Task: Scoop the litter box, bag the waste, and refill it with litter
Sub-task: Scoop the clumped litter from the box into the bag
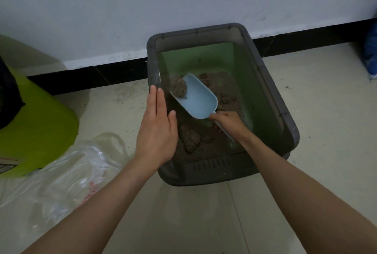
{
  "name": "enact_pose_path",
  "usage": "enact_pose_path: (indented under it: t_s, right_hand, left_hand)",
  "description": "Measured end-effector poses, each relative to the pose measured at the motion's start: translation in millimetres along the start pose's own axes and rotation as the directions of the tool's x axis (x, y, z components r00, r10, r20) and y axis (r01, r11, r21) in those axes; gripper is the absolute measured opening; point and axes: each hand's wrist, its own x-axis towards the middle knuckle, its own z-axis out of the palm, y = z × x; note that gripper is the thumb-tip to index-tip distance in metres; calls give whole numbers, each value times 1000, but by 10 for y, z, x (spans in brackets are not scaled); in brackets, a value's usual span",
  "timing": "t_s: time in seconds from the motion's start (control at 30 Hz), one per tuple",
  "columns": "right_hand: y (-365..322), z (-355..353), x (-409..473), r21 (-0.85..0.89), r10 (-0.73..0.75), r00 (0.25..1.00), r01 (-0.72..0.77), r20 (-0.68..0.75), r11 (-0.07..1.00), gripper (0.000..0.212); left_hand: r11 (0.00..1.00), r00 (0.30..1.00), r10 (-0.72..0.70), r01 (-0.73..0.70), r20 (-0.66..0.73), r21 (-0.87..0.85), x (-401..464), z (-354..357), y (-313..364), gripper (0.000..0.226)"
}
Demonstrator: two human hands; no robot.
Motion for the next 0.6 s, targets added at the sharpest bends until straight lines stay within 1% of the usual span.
enact_pose_path:
  t_s: [0.07,0.17,0.2,0.27,0.33,0.5,0.6]
  right_hand:
    - [-54,-25,-65,93,-44,998,48,-42,994,28]
    - [-162,-57,-178,136,-75,994,85,-79,987,32]
    - [-198,-81,-226,125,-80,993,91,-84,988,31]
    - [-269,-139,-341,70,-92,992,98,-83,993,23]
    - [-345,-192,-488,13,-96,992,97,-80,995,22]
    - [-619,-194,-985,7,-137,989,138,-50,990,23]
    - [-812,-24,-1299,-56,-179,984,180,20,982,18]
  left_hand:
    - [1000,1000,-7,7,2,0,-3,-16,12,58]
    - [1000,1000,-16,16,15,12,-4,-49,26,58]
    - [1000,1000,-16,16,25,16,-3,-58,28,58]
    - [1000,999,-8,6,52,28,-1,-79,29,59]
    - [1000,996,2,-5,93,25,4,-109,10,59]
    - [999,967,29,-22,254,-33,47,-389,-134,57]
    - [997,968,56,-66,243,32,-74,-692,-421,55]
